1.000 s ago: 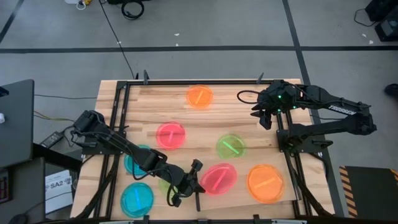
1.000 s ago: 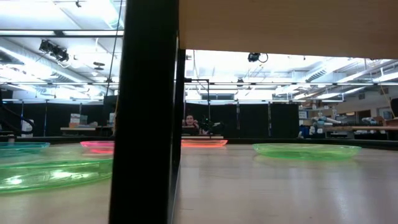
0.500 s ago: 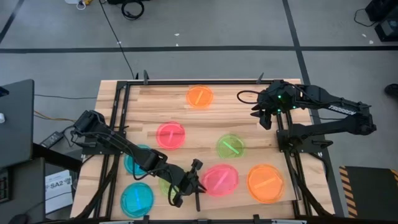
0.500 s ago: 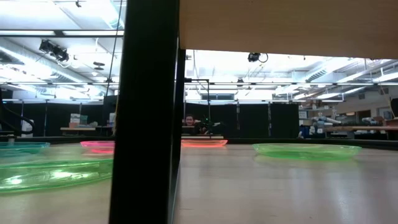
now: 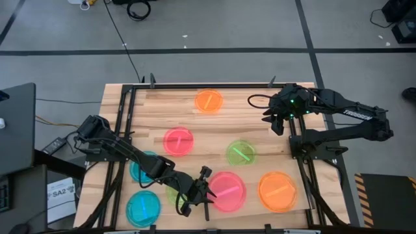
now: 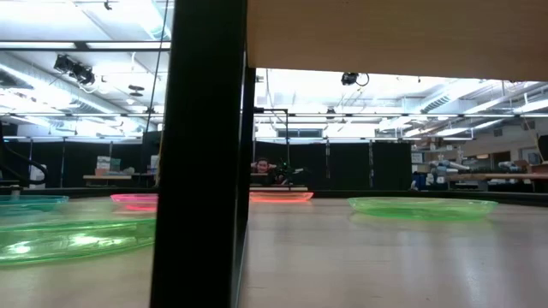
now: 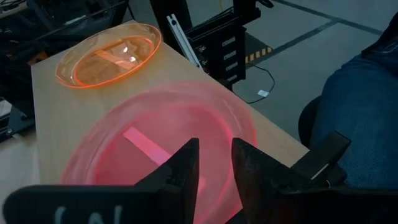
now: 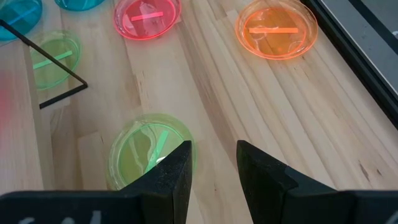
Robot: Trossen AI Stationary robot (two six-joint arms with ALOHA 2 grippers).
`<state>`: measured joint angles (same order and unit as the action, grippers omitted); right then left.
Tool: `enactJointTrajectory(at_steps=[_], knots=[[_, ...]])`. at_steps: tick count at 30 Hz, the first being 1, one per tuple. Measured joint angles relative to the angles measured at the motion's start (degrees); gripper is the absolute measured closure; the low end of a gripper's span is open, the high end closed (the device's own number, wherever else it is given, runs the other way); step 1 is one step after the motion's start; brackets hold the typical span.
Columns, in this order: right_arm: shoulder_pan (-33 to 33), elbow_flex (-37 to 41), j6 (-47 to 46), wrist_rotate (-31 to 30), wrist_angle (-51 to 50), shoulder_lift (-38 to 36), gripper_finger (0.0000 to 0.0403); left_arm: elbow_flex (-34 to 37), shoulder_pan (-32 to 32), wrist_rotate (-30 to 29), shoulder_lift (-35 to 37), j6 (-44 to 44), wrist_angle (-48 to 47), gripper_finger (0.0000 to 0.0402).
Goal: Place and stack plates onto a shelf
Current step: Stack the orange plate on the pink plate on the shelf
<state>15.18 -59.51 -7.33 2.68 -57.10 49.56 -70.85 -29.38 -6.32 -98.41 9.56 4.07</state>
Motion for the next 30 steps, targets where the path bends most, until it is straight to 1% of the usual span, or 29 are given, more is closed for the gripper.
enactJointTrajectory(at_steps=[13,18,20,25,30], knots=[[0.0,0.0,0.0,0.0,0.0,0.0,0.027,0.0,-0.01,-0.04,0.0,0.03,-0.01,0.0298],[0.0,0.0,0.0,0.0,0.0,0.0,0.027,0.0,-0.01,-2.14,0.48,0.05,0.01,0.0298],[0.0,0.0,0.0,0.0,0.0,0.0,0.027,0.0,0.01,-3.04,1.07,0.05,-0.09,0.0298],[0.0,0.0,0.0,0.0,0.0,0.0,0.027,0.0,0.33,-3.08,3.76,0.07,-0.75,0.0298],[0.0,0.0,0.0,0.0,0.0,0.0,0.027,0.0,1.33,-3.07,7.51,0.1,-4.4,0.0298]])
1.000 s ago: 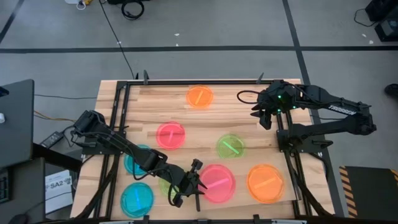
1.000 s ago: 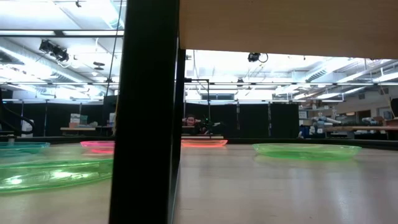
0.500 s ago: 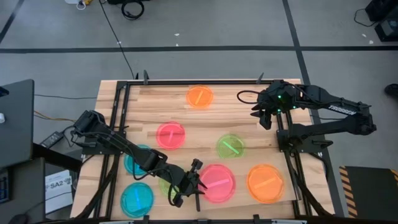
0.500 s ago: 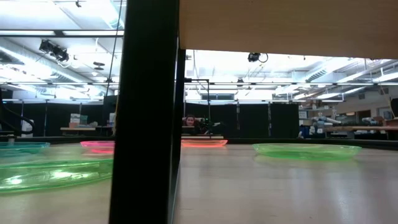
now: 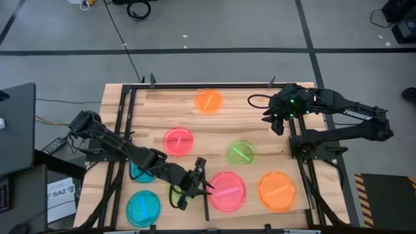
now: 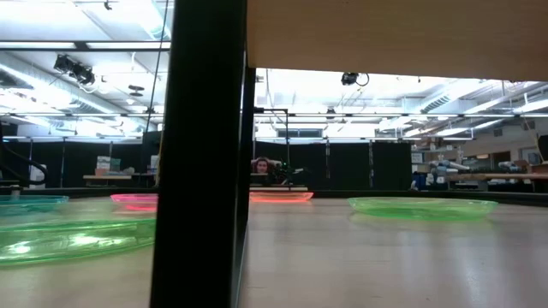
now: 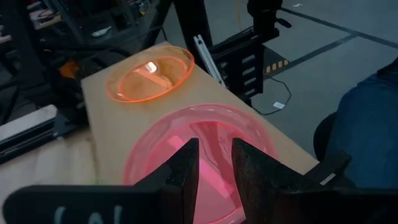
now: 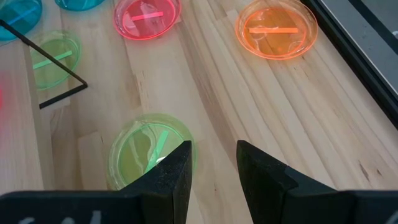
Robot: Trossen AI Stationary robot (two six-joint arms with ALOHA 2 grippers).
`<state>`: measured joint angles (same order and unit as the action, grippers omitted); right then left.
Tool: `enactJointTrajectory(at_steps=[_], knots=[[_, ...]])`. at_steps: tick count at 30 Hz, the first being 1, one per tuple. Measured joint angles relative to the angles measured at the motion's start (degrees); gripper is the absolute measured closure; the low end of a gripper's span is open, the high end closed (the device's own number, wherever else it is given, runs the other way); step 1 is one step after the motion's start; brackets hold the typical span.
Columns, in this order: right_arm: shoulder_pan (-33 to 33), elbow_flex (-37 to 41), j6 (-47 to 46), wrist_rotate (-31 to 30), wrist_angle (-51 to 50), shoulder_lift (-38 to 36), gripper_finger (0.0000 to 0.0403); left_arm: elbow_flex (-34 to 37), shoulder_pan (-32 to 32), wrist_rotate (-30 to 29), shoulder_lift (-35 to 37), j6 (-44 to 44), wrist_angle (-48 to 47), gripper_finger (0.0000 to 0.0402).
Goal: Place and stack plates onto a shelf
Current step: Stack the orange plate on the pink plate on the shelf
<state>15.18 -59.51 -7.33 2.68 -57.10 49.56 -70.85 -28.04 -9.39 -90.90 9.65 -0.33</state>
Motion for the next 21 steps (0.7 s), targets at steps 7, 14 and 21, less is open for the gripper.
enactJointTrajectory(at_steps=[7,14,21], knots=[[0.0,0.0,0.0,0.0,0.0,0.0,0.027,-0.01,3.15,0.0,6.19,0.0,-7.94,0.0298],[0.0,0.0,0.0,0.0,0.02,0.0,0.027,-0.04,8.86,-0.01,10.89,0.0,-13.71,0.0299],[0.0,0.0,0.0,-0.03,0.04,0.0,0.027,-0.09,16.67,-0.02,12.82,-0.05,-16.49,0.0299]])
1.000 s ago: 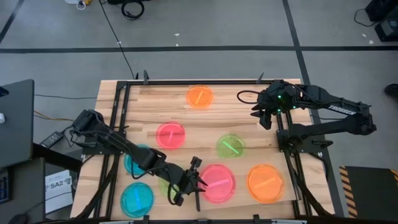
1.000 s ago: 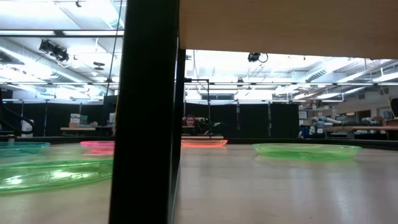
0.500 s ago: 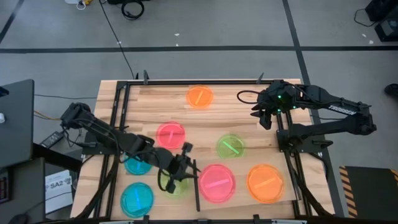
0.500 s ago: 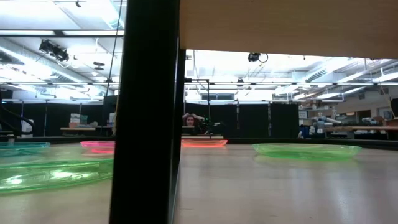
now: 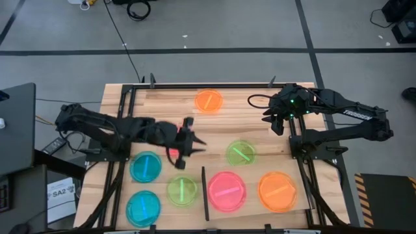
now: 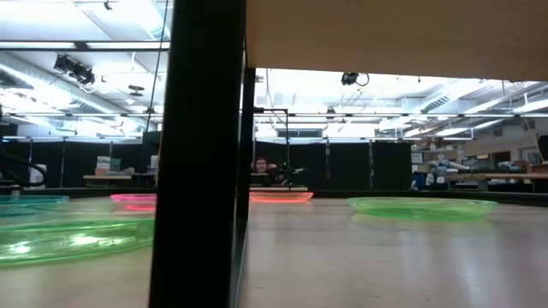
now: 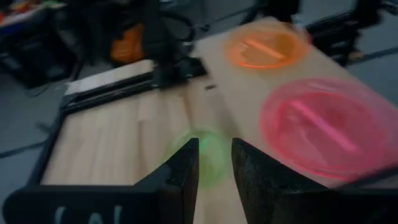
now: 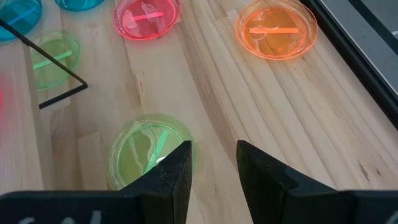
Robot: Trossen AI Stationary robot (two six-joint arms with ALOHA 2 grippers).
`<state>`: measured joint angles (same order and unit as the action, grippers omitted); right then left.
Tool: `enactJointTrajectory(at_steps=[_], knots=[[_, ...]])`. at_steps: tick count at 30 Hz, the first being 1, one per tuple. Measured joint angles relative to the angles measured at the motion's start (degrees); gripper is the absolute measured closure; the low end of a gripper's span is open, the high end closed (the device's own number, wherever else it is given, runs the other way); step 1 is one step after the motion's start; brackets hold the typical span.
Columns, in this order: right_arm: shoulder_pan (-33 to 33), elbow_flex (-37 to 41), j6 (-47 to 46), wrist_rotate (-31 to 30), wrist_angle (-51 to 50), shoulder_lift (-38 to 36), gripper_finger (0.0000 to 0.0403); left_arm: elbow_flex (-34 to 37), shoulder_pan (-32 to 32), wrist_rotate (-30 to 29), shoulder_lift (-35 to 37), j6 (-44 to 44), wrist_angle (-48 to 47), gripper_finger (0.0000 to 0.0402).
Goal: Place and stack plates onto a shelf
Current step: Stack the orange plate on the pink plate on the shelf
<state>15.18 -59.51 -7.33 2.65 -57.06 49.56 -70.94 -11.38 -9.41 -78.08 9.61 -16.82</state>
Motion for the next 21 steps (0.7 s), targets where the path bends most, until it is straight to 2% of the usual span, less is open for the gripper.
enactJointTrajectory(at_steps=[5,21], knots=[[0.0,0.0,0.0,-0.04,0.0,0.0,0.027,0.04,6.43,0.0,0.47,-0.46,-1.89,0.0299],[0.0,0.0,0.0,-0.25,0.02,0.0,0.027,0.04,30.82,0.0,0.18,-12.61,-7.77,0.0299]])
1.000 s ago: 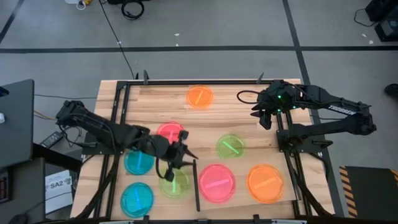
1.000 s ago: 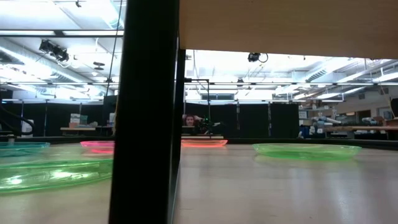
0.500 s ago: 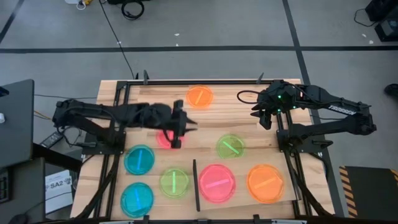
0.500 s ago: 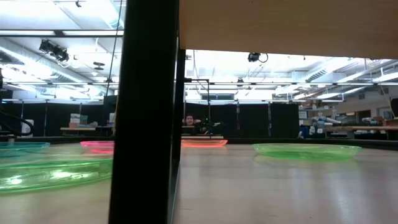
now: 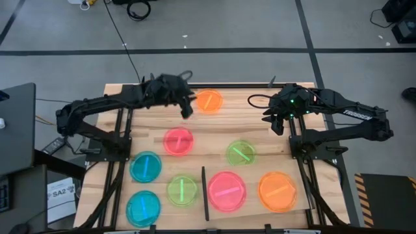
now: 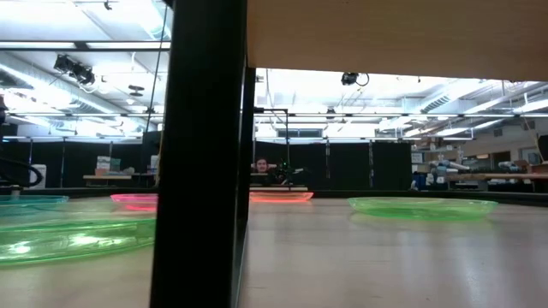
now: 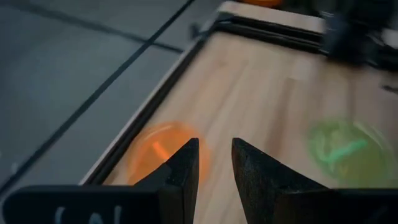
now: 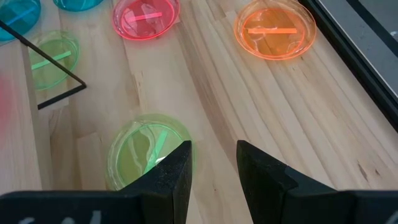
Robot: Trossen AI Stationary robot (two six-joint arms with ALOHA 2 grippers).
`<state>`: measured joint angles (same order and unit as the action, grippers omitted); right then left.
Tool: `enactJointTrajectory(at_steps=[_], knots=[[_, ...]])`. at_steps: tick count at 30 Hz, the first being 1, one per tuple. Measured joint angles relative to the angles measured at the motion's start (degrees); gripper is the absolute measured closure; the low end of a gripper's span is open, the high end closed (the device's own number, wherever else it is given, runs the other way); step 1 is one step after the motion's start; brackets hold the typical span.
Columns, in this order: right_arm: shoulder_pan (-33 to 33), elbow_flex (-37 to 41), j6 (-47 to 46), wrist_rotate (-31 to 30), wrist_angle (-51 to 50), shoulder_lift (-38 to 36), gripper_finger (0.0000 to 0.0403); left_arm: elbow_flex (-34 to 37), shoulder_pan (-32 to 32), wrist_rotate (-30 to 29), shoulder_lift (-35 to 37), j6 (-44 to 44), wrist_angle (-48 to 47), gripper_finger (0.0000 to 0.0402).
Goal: Place and stack plates onto a shelf
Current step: Stack the orange plate on the pink plate on the shelf
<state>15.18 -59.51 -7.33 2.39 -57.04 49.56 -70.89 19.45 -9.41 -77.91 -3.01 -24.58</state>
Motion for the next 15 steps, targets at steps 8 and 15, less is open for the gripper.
enactJointTrajectory(at_steps=[8,15], knots=[[0.0,0.0,0.0,0.0,0.0,0.0,0.027,0.0,9.83,0.09,-3.83,-8.8,-2.45,0.0299],[0.0,0.0,0.0,0.0,0.0,-0.01,0.027,0.02,14.79,0.26,-10.08,-12.96,-2.77,0.0299]])
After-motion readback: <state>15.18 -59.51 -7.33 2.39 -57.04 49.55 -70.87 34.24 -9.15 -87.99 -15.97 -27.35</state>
